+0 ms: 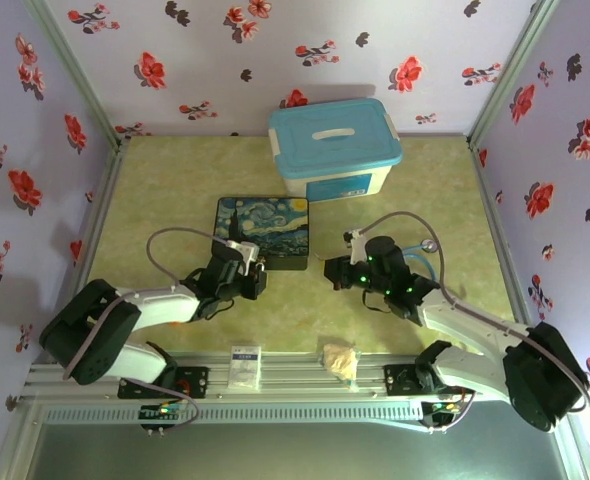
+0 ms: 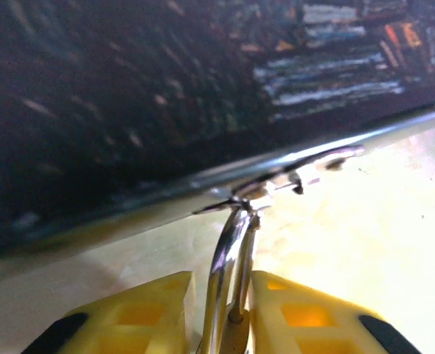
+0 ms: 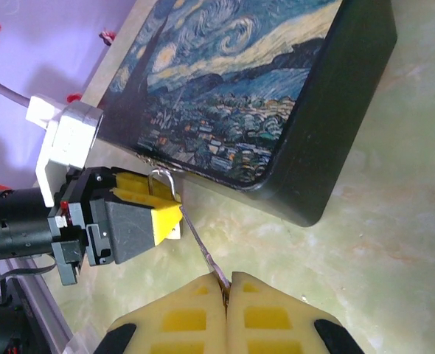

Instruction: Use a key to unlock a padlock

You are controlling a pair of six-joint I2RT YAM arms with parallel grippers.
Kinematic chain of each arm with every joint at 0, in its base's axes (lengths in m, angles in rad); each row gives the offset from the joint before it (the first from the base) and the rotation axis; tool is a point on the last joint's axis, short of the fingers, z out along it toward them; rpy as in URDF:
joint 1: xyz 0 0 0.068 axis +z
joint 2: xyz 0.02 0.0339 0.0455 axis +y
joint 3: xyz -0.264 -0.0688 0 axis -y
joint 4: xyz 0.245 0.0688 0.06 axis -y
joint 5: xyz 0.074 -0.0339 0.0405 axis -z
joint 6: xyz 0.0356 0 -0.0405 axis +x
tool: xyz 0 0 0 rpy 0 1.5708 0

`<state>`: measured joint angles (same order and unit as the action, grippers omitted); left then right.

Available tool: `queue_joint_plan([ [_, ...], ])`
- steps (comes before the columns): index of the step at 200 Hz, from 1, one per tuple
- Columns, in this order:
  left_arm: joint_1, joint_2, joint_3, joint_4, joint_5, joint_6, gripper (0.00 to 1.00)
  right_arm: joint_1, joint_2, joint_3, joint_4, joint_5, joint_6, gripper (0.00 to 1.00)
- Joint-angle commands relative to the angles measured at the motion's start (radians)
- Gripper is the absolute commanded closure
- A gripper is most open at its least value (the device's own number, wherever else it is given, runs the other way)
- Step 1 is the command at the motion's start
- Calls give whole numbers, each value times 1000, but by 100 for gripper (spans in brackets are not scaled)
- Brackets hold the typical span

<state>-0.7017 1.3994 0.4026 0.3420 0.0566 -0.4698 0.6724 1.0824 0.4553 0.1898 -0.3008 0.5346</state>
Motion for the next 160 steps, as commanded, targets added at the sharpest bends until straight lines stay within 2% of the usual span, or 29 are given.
queue_joint_plan([
  [1,4,-4,-24,20,12,-44,79,21,28,-23,40,42,66,100],
  [47,4,-26,-13,-5,16,-161,90,116,122,-50,72,127,263,100],
  [102,-13,-41,-6,20,25,-331,96,257,329,-74,354,131,504,100],
  [160,-28,-90,12,-20,-27,-393,100,303,564,-74,657,85,637,100],
])
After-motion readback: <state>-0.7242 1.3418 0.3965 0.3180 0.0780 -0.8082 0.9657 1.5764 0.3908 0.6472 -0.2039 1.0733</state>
